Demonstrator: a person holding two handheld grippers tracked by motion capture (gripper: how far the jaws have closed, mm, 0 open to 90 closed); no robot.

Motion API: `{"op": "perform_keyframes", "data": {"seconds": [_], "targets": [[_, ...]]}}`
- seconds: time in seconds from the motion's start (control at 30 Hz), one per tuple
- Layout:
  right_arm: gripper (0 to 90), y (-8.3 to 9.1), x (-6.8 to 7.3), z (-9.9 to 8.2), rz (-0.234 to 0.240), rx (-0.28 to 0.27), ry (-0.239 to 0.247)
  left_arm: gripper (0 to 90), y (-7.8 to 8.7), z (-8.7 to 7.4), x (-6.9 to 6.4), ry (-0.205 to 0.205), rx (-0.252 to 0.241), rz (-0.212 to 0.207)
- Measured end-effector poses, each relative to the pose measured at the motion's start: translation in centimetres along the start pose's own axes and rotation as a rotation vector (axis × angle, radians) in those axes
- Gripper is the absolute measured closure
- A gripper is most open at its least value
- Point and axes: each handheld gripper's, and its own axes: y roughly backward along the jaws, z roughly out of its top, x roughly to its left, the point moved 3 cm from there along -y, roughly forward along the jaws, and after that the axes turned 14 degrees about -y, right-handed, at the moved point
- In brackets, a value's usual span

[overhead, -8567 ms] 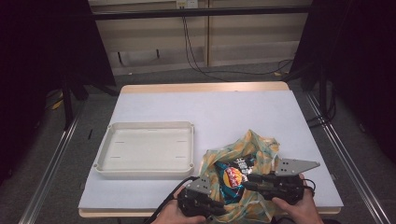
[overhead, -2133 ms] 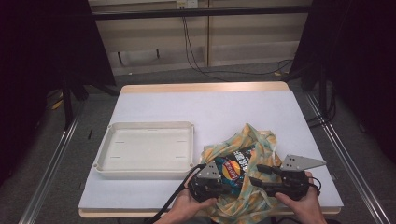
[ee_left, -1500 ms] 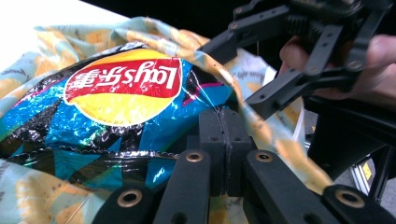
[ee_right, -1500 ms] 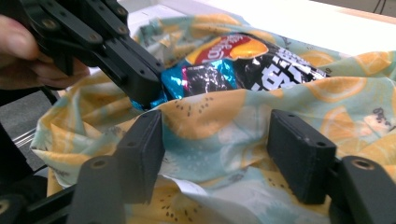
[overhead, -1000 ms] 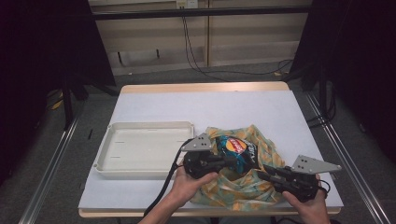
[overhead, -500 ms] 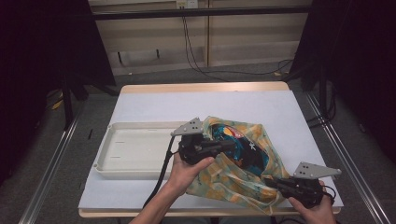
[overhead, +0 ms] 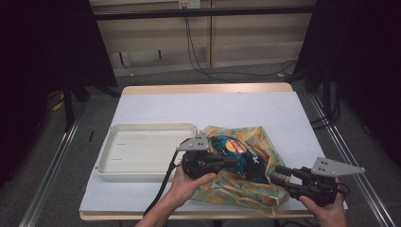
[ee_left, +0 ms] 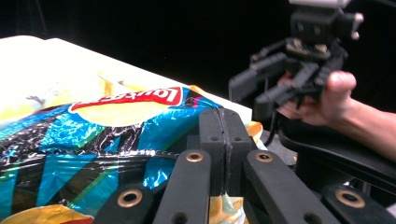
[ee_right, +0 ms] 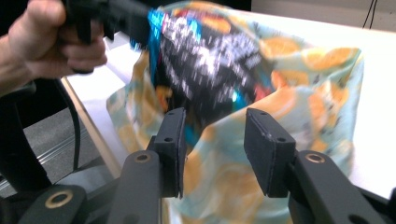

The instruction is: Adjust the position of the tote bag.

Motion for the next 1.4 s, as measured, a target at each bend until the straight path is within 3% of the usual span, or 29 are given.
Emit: {"op": "perform_keyframes", "data": {"seconds": [0.23, 0.33, 0.67, 0.8, 0.9, 1.0, 1.13, 1.2, 1.23, 1.3, 1.37, 1.4], "targets": [[58.2, -1.5, 0.2, 3.1, 0.034, -0.005, 0.035, 89.6, -0.5, -0.4, -1.4, -0.027, 0.043, -0.054], [58.2, -3.4, -0.1, 4.4, 0.061, 0.017, 0.045, 89.6, -0.4, -0.6, -1.7, -0.025, 0.049, -0.060], [50.8, -9.7, -2.5, 7.8, 0.061, 0.068, 0.067, 89.6, 1.4, -2.2, -1.7, 0.010, 0.039, -0.058], [42.4, -11.3, -3.9, 8.2, 0.020, 0.089, 0.076, 89.5, 1.2, -2.4, -2.0, -0.006, 0.047, -0.077], [35.7, -12.1, -5.9, 8.0, -0.010, 0.108, 0.043, 89.5, 1.1, -2.4, -2.2, -0.017, 0.055, -0.090], [26.6, -12.8, -7.0, 7.5, -0.053, 0.121, 0.024, 89.5, 1.2, -2.5, -2.2, -0.018, 0.055, -0.102], [22.8, -13.8, -7.4, 7.2, -0.027, 0.131, 0.016, 89.5, 1.3, -2.3, -1.9, -0.017, 0.051, -0.095], [26.3, -14.4, -7.2, 6.8, -0.030, 0.166, 0.028, 89.6, 1.3, -2.1, -1.9, -0.027, 0.055, -0.090], [32.1, -14.7, -7.2, 6.6, -0.026, 0.185, 0.028, 89.6, 1.3, -2.0, -1.8, -0.026, 0.048, -0.088], [51.5, -15.1, -7.2, 6.2, -0.051, 0.210, 0.038, 89.6, 1.7, -1.9, -1.6, -0.021, 0.035, -0.085], [74.6, -15.1, -7.2, 6.1, -0.032, 0.194, 0.029, 89.6, 2.0, -1.6, -1.4, -0.021, 0.025, -0.069], [79.9, -15.1, -7.1, 6.0, -0.026, 0.201, 0.034, 89.6, 2.2, -1.4, -1.3, -0.025, 0.018, -0.067]]}}
